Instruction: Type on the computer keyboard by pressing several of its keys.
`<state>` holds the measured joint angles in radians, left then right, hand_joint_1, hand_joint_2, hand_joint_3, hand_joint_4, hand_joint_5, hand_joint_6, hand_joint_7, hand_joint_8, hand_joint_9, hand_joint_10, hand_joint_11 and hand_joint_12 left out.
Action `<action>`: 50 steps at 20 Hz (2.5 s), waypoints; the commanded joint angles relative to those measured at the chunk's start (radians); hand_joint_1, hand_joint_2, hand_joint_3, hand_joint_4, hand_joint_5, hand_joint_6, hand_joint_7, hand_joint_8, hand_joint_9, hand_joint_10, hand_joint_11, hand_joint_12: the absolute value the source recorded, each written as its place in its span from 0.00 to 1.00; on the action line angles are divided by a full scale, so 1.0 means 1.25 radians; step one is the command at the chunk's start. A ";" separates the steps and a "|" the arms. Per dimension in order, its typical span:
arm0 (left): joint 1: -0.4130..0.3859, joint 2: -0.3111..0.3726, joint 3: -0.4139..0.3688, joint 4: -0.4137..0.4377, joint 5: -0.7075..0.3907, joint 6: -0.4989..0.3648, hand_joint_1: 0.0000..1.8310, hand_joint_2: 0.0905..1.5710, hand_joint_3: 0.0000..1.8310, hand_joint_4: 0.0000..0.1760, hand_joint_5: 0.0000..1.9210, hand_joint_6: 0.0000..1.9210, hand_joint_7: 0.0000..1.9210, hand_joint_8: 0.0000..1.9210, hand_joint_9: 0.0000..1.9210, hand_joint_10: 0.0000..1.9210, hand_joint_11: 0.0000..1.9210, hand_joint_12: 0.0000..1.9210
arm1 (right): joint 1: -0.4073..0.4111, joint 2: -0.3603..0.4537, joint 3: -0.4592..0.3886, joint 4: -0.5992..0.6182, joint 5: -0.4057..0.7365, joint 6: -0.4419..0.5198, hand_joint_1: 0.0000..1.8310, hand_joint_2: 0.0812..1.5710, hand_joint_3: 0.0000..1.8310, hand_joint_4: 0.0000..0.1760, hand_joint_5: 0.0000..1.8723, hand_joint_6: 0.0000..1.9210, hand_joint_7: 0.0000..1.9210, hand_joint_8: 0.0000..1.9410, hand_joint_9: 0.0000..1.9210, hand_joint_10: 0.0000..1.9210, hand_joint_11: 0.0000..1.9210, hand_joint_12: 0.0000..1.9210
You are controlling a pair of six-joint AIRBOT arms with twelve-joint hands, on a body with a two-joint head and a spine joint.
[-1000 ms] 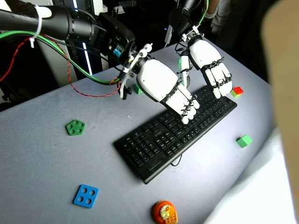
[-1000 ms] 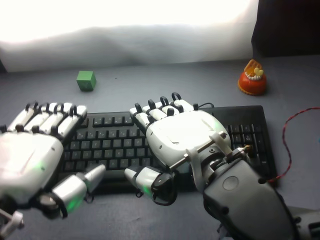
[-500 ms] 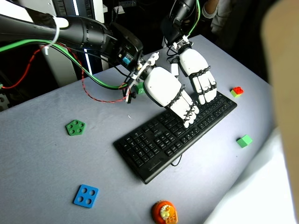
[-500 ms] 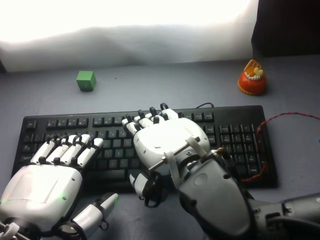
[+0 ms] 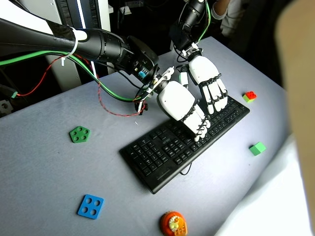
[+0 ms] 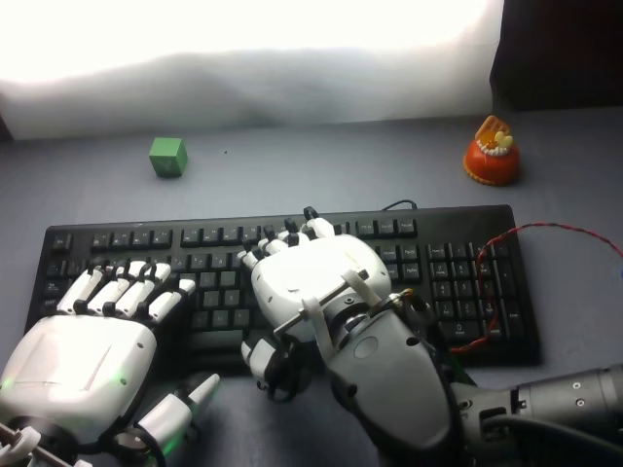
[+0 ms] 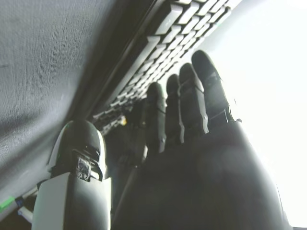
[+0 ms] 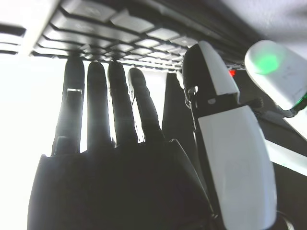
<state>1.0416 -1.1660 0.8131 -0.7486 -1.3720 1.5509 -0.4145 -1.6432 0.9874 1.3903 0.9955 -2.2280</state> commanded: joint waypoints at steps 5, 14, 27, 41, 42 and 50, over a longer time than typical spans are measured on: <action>0.001 -0.003 0.004 0.041 -0.071 0.004 0.21 0.82 0.00 0.00 0.21 0.00 0.28 0.01 0.18 0.01 0.00 0.22 | 0.010 -0.004 0.006 -0.056 0.020 -0.005 0.41 0.78 0.00 0.00 0.25 0.02 0.28 0.01 0.29 0.05 0.00 0.55; -0.007 -0.003 0.004 0.041 -0.067 0.002 0.21 0.84 0.00 0.00 0.20 0.00 0.36 0.00 0.34 0.02 0.00 0.28 | 0.015 -0.006 0.014 -0.011 0.009 -0.009 0.43 0.81 0.00 0.00 0.29 0.00 0.35 0.01 0.33 0.16 0.00 0.75; -0.012 -0.004 0.006 0.041 -0.067 -0.011 0.13 0.87 0.00 0.00 0.34 0.04 0.30 0.00 0.32 0.04 0.01 0.71 | 0.018 -0.008 0.014 0.012 0.016 -0.007 0.36 0.86 0.01 0.00 0.32 0.00 0.31 0.00 0.29 0.28 0.12 0.81; -0.026 0.039 -0.006 0.067 -0.071 0.010 0.15 0.87 0.00 0.00 0.25 0.00 0.24 0.00 0.24 0.00 0.00 0.59 | 0.065 0.051 -0.051 0.012 0.029 -0.015 0.34 0.84 0.00 0.00 0.27 0.00 0.24 0.00 0.22 0.04 0.00 0.62; -0.030 0.046 -0.006 0.070 -0.071 0.016 0.14 0.87 0.00 0.00 0.24 0.00 0.23 0.00 0.23 0.00 0.00 0.58 | 0.075 0.064 -0.065 0.012 0.029 -0.015 0.35 0.84 0.00 0.00 0.27 0.00 0.24 0.00 0.23 0.03 0.00 0.63; -0.066 0.036 0.001 0.095 -0.117 0.145 0.17 0.86 0.00 0.01 0.23 0.01 0.23 0.00 0.23 0.00 0.00 0.53 | 0.129 0.193 -0.164 0.011 -0.027 -0.068 0.39 0.82 0.00 0.00 0.26 0.00 0.24 0.00 0.24 0.02 0.00 0.67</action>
<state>0.9638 -1.1217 0.8101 -0.6861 -1.4025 1.7264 -0.2642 -1.4010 0.7837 1.4887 0.9482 -2.3104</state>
